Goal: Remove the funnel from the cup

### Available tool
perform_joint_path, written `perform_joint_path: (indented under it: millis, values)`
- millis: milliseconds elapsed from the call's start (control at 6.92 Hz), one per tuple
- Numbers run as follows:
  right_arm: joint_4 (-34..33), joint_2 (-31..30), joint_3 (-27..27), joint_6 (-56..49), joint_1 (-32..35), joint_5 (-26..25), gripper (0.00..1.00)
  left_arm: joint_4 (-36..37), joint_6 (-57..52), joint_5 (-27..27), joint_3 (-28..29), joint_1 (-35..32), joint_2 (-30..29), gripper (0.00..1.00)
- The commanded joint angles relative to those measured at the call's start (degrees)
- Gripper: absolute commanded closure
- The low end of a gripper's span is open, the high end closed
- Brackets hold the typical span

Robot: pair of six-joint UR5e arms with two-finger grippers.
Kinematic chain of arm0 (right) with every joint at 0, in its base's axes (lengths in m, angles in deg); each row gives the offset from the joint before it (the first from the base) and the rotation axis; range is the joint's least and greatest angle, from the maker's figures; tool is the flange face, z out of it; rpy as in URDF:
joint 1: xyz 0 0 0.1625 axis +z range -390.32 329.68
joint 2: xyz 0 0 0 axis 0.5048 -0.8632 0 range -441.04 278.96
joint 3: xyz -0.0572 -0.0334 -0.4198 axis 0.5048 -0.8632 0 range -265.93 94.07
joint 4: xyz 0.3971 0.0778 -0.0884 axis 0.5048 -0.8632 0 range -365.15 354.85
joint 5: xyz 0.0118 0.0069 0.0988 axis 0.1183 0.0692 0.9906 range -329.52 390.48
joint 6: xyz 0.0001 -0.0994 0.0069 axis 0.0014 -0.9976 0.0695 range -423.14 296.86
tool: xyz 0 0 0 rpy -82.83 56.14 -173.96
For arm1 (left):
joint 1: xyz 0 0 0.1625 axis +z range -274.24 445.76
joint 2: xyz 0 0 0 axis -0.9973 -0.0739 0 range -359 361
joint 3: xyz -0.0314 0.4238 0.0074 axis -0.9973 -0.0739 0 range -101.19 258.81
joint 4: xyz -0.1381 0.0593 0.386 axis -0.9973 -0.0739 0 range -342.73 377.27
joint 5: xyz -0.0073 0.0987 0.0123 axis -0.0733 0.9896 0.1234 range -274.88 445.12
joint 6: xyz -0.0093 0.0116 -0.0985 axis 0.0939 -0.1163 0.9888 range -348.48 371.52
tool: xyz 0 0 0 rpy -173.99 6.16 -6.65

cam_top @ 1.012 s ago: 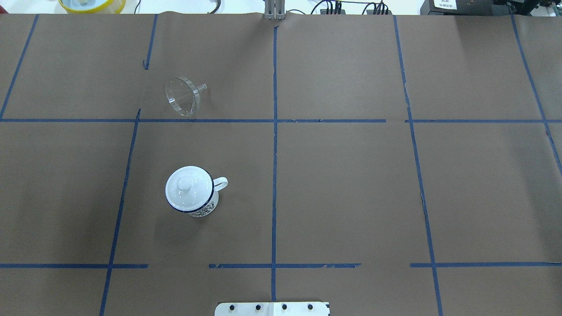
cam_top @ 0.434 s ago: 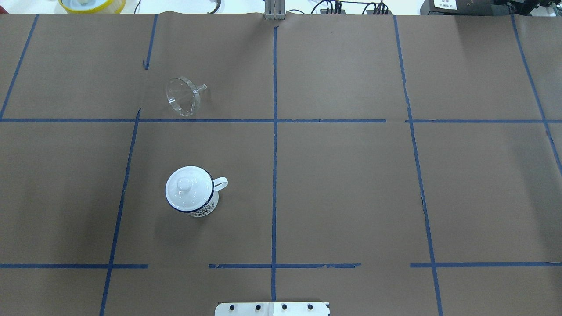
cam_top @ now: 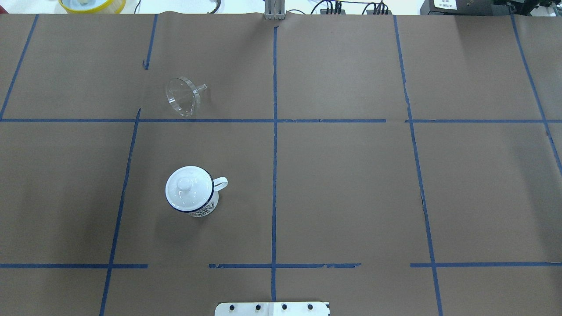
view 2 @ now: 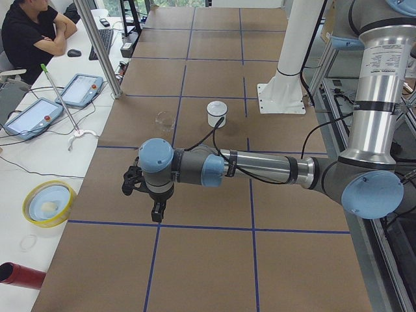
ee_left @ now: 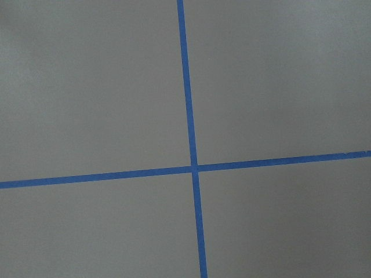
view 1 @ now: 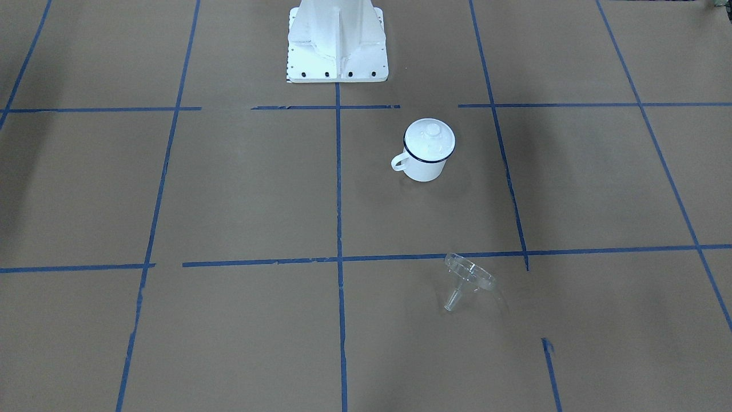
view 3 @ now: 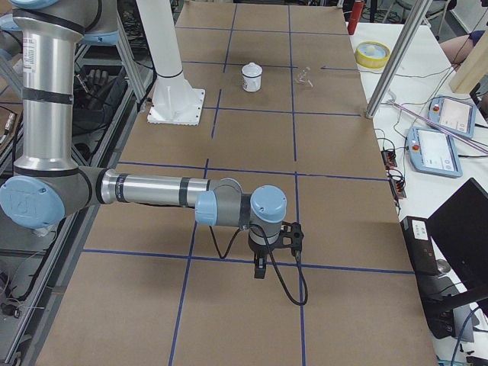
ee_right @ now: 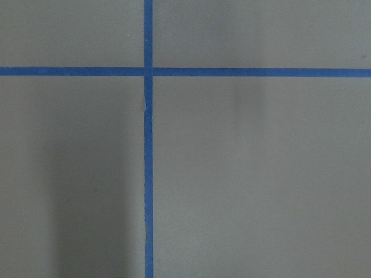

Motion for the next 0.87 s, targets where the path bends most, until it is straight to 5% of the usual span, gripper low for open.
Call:
perform_joint_path:
  millis: [0,723]
  values:
    - [0.0,0.0,0.0,0.0,0.0,0.0,0.0,0.0,0.0,0.0,0.0,0.0,1.2,0.0]
    - [0.0,0.0,0.1,0.0,0.0,0.0,0.0,0.7,0.5,0.2,0.1,0.0,1.5,0.0]
